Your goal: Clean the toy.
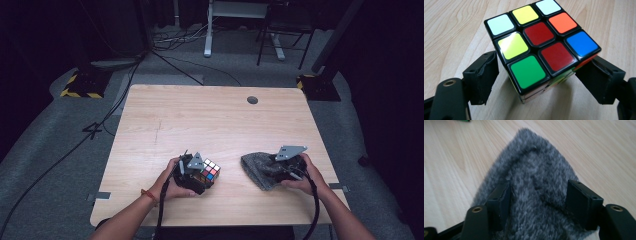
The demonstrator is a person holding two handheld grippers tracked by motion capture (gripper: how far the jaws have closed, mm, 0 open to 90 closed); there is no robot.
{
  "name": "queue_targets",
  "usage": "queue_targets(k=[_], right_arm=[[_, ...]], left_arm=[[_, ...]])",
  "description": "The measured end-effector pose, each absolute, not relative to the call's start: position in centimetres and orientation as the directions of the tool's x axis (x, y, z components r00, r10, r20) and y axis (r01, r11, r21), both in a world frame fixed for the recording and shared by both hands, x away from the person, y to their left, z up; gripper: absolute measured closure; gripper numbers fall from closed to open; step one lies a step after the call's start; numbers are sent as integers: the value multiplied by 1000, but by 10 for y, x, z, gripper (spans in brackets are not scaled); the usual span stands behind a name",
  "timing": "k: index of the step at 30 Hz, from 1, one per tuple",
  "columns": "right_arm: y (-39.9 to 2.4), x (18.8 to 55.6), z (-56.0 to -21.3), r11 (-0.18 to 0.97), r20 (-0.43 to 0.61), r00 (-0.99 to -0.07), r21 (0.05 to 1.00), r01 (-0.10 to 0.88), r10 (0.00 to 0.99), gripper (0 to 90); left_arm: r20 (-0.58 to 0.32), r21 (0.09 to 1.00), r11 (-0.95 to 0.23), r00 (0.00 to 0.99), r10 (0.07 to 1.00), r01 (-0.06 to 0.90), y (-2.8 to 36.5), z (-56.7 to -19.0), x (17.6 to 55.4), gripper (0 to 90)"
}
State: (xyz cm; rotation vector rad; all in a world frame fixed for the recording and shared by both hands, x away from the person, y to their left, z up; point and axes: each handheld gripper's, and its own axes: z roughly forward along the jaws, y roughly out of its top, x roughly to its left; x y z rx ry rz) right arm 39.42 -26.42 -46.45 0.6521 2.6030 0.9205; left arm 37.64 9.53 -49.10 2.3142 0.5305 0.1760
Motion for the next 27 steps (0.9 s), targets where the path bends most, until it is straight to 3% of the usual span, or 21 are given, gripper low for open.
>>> queue_targets(k=[7, 12, 21, 27], right_arm=[[-275, 397, -481, 682, -85, -844, 635, 363, 529, 485], [-279, 399, -483, 662, -47, -842, 642, 386, 537, 534], [-280, 399, -484, 659, -42, -842, 645, 388, 538, 542], [-281, 399, -484, 658, -56, -838, 649, 382, 542, 612]], left_arm=[[-27, 708, -638, 914, 406, 304, 96, -490, 388, 336], [-10, 711, -648, 925, 380, 274, 92, -490, 390, 316], [-21, 709, -652, 932, 362, 269, 84, -490, 394, 214], [-28, 710, -647, 930, 366, 276, 73, -491, 398, 208]])
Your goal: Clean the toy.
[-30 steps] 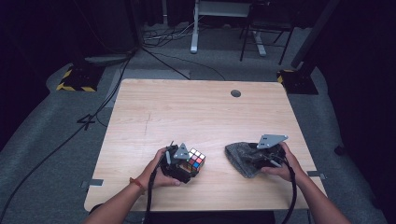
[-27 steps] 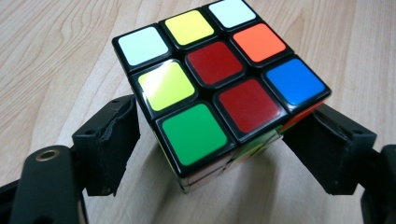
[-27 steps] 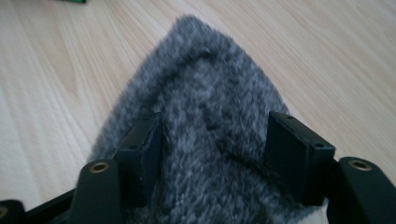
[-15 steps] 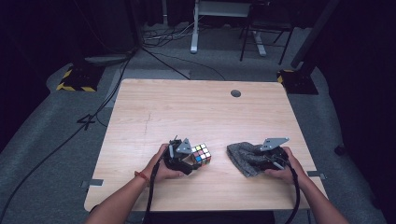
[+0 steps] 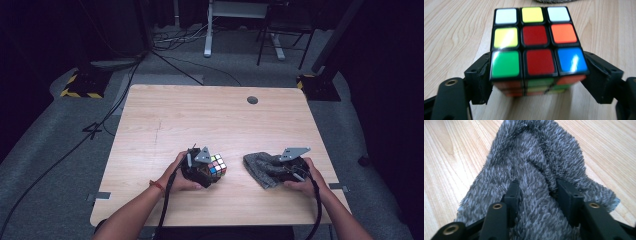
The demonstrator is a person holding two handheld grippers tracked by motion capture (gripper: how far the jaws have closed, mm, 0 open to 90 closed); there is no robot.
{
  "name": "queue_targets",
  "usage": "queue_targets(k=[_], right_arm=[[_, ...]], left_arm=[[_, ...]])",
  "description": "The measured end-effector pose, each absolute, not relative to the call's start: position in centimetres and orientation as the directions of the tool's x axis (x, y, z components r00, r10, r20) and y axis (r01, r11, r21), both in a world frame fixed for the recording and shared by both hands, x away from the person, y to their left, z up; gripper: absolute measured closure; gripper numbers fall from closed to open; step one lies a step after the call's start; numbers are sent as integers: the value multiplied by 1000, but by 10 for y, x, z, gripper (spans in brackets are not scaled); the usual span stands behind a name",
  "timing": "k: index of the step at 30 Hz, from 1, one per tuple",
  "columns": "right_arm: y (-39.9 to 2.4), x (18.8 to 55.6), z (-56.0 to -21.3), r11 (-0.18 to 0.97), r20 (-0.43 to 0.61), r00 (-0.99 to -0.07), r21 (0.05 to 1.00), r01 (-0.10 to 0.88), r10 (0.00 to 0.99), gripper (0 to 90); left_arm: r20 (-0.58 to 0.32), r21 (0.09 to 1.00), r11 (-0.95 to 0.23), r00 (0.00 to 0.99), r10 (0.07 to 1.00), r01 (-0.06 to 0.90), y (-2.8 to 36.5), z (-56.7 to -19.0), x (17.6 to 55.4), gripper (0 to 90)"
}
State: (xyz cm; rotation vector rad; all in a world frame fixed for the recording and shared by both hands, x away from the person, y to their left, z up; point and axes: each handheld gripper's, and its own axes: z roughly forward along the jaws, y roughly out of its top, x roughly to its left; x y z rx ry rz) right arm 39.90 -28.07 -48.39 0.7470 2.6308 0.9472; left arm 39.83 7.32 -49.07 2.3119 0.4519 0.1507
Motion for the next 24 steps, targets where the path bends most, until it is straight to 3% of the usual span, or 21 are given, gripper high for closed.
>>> queue_targets(k=[4, 6, 16, 24], right_arm=[[-282, 398, -484, 663, -74, -838, 651, 370, 541, 677], [-282, 397, -483, 669, -85, -841, 650, 359, 534, 710], [-286, 394, -478, 645, -87, -842, 685, 338, 533, 768], [-287, 385, -447, 567, -80, -846, 774, 280, 527, 771]], left_arm=[[-31, 716, -638, 926, 375, 282, 70, -493, 401, 250], [-51, 725, -623, 924, 378, 294, 73, -492, 403, 326], [-17, 711, -664, 950, 311, 230, 71, -487, 397, 337], [39, 743, -652, 962, 270, 153, 62, -460, 389, 337]])
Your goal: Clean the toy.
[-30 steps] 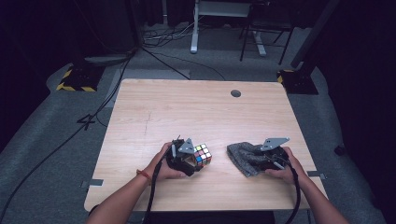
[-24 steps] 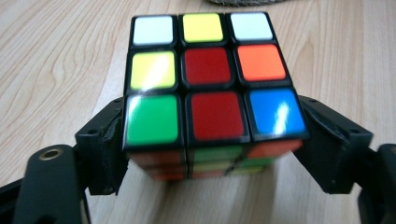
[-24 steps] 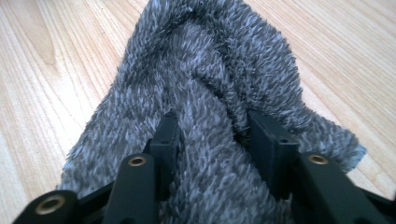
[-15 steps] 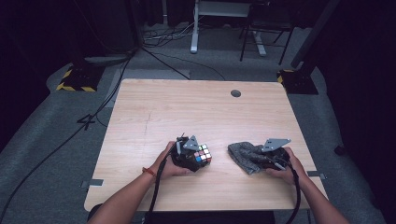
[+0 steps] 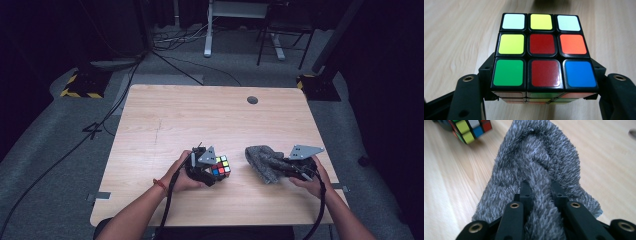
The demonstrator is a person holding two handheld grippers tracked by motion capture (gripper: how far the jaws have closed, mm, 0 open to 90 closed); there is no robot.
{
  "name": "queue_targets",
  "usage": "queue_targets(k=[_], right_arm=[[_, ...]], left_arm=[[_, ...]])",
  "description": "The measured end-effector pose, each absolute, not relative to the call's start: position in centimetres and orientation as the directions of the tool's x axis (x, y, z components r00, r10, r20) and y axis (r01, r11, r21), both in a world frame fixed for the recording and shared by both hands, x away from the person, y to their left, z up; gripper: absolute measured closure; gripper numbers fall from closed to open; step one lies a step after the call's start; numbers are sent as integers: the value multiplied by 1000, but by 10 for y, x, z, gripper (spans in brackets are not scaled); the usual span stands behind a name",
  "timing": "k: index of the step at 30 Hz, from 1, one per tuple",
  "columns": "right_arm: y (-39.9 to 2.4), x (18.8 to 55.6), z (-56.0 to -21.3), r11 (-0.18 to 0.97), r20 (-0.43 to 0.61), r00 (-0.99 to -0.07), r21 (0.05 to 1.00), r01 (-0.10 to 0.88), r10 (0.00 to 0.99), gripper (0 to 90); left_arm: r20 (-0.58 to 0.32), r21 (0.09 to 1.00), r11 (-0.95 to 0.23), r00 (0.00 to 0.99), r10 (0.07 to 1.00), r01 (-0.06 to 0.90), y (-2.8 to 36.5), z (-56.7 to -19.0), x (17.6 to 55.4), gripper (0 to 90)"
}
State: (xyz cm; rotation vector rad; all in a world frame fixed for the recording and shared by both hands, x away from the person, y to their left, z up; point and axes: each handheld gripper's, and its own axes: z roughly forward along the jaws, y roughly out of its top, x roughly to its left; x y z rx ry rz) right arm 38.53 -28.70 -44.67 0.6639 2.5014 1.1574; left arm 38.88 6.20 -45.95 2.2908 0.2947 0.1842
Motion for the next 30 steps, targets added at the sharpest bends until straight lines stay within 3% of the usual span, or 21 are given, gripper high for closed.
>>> queue_targets(k=[11, 18, 24, 30], right_arm=[[-250, 375, -406, 517, -61, -907, 836, 181, 416, 771], [-199, 366, -405, 580, -48, -952, 802, 144, 304, 770], [-177, 364, -411, 634, -100, -949, 764, 118, 298, 769], [-192, 369, -419, 637, -122, -920, 755, 157, 372, 770]], left_arm=[[79, 702, -704, 970, 228, 108, 37, -455, 391, 337], [112, 688, -722, 974, 195, 65, 24, -452, 387, 338], [138, 653, -754, 967, 216, 75, 23, -454, 385, 338], [118, 666, -742, 971, 209, 79, 29, -454, 384, 339]])
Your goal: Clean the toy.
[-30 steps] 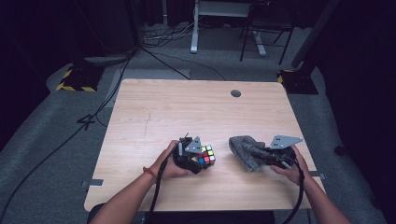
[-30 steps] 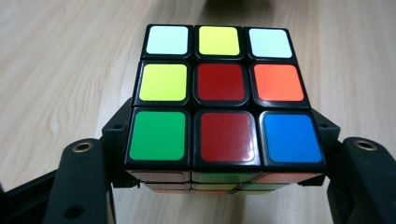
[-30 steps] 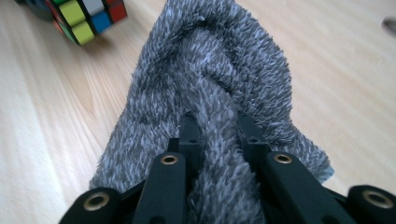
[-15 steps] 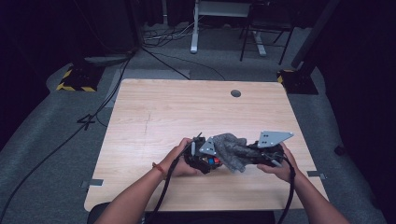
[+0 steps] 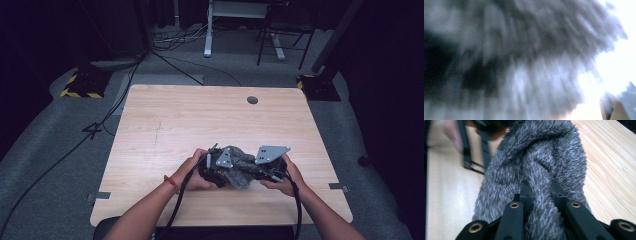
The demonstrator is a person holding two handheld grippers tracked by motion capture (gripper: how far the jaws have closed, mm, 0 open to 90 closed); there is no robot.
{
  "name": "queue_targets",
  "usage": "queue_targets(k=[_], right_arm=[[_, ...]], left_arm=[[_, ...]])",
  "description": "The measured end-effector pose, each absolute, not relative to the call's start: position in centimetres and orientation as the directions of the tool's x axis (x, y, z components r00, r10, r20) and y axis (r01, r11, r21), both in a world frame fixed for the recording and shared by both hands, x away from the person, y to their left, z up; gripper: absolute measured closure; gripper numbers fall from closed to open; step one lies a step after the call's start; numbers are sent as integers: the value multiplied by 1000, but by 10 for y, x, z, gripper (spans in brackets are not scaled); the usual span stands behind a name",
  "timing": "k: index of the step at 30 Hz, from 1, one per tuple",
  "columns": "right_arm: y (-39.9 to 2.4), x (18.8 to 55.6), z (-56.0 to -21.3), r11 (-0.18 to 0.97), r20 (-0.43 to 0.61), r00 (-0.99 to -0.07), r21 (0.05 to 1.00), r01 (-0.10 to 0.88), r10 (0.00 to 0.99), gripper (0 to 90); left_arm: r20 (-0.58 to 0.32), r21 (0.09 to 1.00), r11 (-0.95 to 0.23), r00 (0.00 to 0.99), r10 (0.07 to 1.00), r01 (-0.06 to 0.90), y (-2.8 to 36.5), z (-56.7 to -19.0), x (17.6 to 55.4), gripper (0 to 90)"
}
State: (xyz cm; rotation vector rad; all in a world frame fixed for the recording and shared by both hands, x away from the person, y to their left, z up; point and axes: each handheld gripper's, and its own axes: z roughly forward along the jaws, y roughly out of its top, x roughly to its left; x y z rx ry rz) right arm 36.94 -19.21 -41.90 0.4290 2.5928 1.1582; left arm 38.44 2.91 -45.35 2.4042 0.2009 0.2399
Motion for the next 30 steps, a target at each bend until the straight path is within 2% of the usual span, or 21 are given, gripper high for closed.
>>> queue_targets(k=[7, 13, 17, 30], right_arm=[[-215, 378, -429, 614, -72, -903, 756, 228, 424, 771], [-219, 384, -437, 600, -19, -907, 756, 263, 421, 770], [-218, 381, -439, 556, 34, -931, 793, 247, 365, 770], [-213, 376, -425, 481, 10, -934, 855, 194, 358, 773]], left_arm=[[113, 706, -705, 972, 204, 66, 35, -445, 382, 339], [83, 763, -644, 979, 188, 59, 38, -439, 381, 339], [85, 784, -618, 979, 188, 51, 36, -438, 381, 339], [118, 742, -669, 975, 191, 42, 29, -444, 381, 329]])
